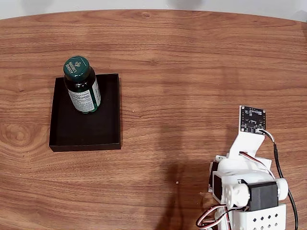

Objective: Pick up the pill bottle and place it in the black box.

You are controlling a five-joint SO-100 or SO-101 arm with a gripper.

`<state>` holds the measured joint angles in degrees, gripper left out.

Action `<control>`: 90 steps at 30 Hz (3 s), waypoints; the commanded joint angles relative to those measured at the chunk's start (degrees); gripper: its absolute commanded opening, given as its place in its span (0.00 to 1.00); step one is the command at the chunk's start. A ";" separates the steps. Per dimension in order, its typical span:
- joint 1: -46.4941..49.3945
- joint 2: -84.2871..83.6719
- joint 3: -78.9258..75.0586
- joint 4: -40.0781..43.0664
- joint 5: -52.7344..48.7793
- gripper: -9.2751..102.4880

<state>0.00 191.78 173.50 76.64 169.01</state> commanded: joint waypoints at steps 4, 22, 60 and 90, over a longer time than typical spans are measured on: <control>3.87 -0.44 0.09 9.23 2.20 0.11; 5.36 -0.53 0.09 9.23 1.32 0.11; 5.36 -0.53 0.09 9.23 1.32 0.11; 5.36 -0.53 0.09 9.23 1.32 0.11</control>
<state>5.45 191.78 173.50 77.17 171.65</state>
